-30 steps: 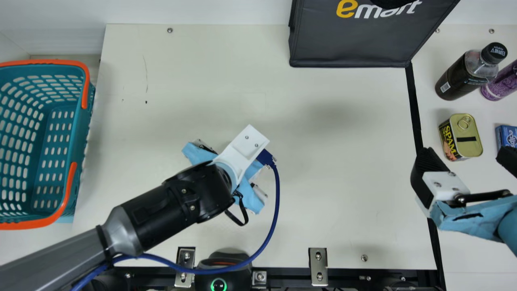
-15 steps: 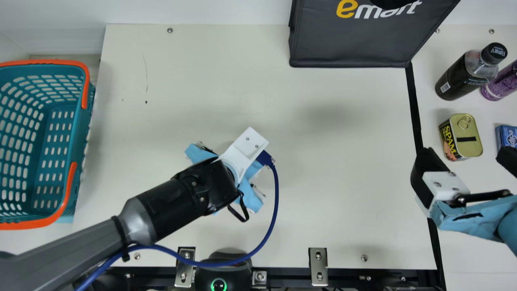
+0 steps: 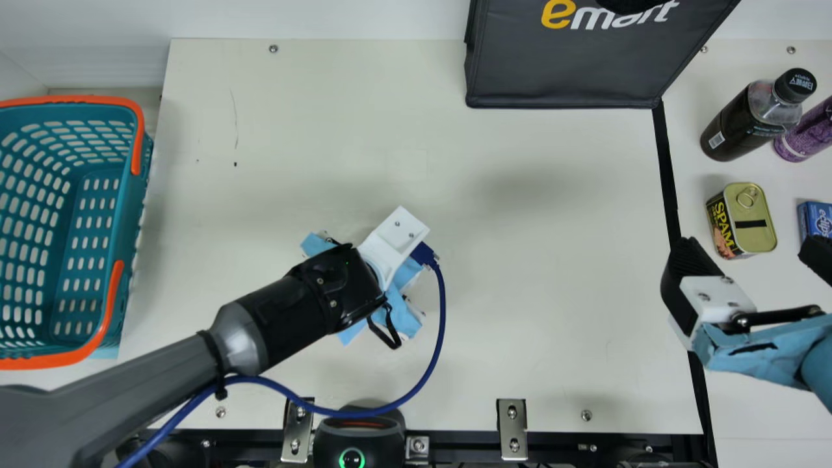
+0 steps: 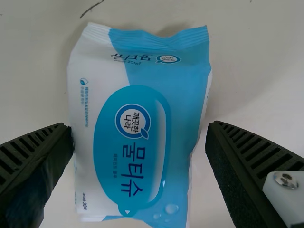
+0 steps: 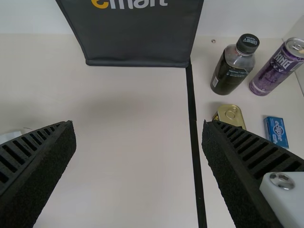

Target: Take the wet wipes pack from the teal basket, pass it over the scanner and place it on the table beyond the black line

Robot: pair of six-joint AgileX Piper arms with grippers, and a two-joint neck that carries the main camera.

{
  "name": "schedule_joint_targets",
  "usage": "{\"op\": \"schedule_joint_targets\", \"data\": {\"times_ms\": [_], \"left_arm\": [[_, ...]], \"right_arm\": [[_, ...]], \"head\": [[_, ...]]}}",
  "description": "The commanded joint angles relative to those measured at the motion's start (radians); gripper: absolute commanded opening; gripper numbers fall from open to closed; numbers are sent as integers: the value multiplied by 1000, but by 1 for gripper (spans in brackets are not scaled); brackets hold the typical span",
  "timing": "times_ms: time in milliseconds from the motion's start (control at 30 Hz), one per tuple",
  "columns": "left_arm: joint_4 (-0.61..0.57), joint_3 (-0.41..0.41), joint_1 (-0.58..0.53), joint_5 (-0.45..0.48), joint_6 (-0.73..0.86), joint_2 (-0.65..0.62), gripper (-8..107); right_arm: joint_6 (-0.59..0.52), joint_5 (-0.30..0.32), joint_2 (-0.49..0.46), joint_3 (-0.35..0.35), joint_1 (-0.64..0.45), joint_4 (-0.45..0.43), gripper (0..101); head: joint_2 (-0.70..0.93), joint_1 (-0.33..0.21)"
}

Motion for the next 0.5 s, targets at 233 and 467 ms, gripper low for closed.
{"op": "schedule_joint_targets", "data": {"times_ms": [233,467], "left_arm": [[-32,2,16,-13,32,20,90],[-45,7,20,-19,48,25,57]], "right_arm": [[0,0,0,0,0,0,95],[0,0,0,0,0,0,95]], "head": [[0,-29],[0,-29]]}}
